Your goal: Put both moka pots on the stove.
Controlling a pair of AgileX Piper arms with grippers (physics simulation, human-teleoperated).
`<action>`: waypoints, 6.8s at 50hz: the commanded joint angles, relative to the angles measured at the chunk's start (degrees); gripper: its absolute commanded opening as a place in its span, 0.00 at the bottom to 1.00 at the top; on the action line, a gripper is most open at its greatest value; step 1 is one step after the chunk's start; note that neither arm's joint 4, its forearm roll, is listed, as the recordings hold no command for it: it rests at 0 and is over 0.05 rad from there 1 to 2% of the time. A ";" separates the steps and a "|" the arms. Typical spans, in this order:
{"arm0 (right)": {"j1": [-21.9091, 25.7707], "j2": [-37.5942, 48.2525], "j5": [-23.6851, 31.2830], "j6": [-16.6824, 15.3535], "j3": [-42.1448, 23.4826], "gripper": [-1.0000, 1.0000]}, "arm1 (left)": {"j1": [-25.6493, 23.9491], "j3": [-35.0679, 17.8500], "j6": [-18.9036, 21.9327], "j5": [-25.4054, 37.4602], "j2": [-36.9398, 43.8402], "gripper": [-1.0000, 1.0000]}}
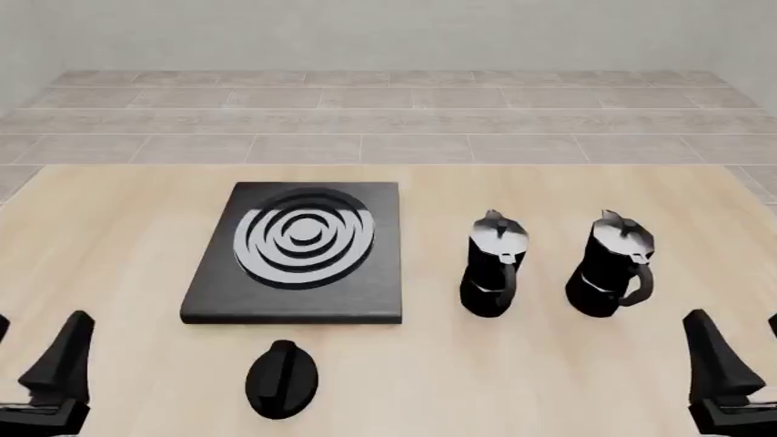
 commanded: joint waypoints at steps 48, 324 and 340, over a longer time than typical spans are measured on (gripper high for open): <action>17.60 27.98 -17.02 -2.10 -5.70 1.00 | 0.23 -0.13 0.96 0.23 0.08 1.00; 40.46 128.32 37.87 3.23 -132.49 0.00 | 1.88 -0.27 -3.09 -0.32 0.98 1.00; 39.01 139.12 44.93 4.76 -149.14 0.00 | 1.80 -0.64 -3.41 -0.11 1.29 1.00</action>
